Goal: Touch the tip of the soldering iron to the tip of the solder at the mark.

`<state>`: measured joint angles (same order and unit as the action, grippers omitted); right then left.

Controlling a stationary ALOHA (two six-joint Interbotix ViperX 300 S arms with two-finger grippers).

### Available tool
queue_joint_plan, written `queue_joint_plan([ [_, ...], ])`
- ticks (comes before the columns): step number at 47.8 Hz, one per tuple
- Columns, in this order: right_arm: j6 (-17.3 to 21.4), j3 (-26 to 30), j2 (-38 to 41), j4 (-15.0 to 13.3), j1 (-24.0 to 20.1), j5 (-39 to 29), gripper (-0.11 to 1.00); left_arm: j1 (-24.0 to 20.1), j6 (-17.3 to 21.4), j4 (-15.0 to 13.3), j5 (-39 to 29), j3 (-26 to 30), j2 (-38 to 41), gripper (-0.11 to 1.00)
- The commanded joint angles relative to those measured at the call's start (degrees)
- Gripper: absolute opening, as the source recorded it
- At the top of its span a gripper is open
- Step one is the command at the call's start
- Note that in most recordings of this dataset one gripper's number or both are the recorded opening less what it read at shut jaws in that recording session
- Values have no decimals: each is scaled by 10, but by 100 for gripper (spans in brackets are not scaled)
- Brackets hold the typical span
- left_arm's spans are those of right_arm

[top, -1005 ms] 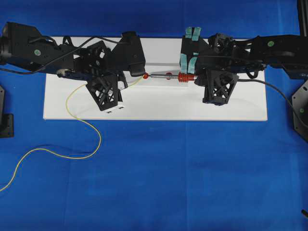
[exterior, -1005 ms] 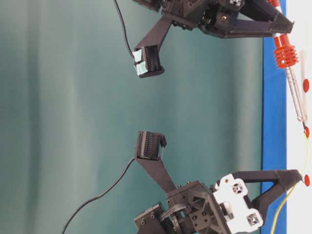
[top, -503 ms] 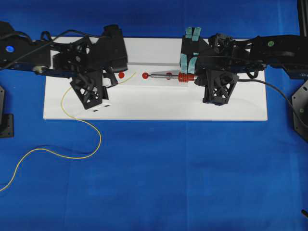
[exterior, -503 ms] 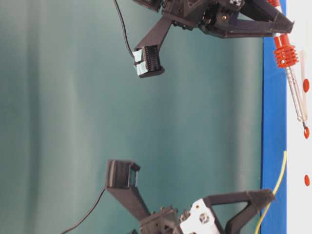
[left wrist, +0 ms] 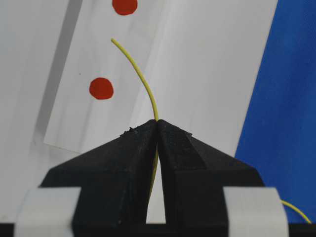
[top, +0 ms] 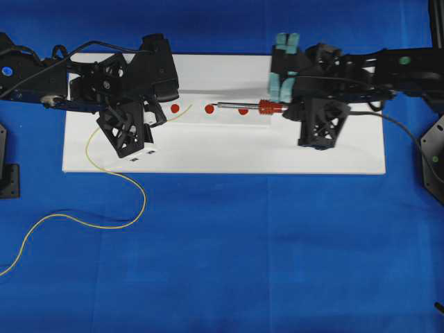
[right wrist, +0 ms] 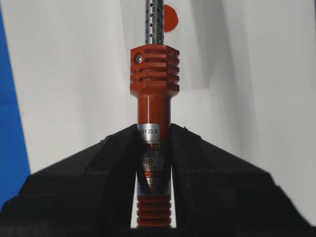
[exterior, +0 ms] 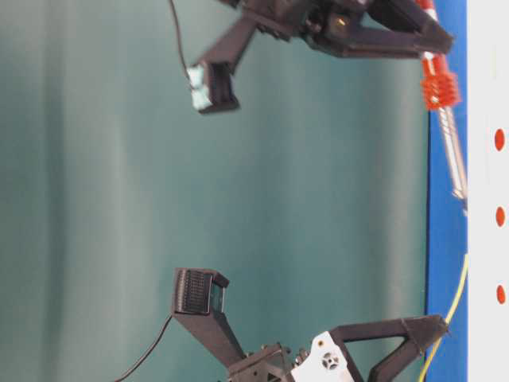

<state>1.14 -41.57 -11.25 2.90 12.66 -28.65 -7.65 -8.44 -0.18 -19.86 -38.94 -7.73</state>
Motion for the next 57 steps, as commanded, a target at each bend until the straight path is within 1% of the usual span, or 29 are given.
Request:
queue_joint_plan([
  [1, 1, -9, -38, -2, 3, -3, 6, 0, -1, 1, 4, 8, -11, 1],
  [6, 4, -34, -73, -3, 4, -12, 6, 1, -1, 2, 6, 9, -10, 1],
  [10, 13, -53, -97, -2, 4, -20, 6, 1, -1, 2, 7, 8, -11, 1],
  [17, 33, -81, -133, -11, 4, -33, 6, 1, -2, 1, 7, 9, -10, 1],
  [26, 62, -94, -149, -32, 4, -44, 6, 1, -2, 2, 7, 9, -9, 1],
  [34, 69, -93, -146, -39, 4, -44, 6, 3, -3, 1, 15, 19, -3, 1],
  [41, 69, -92, -145, -39, 4, -42, 6, 7, -2, 1, 16, 48, 16, 1],
  [57, 69, -94, -145, -40, 4, -41, 6, 10, 3, 2, 14, 142, 104, 1],
])
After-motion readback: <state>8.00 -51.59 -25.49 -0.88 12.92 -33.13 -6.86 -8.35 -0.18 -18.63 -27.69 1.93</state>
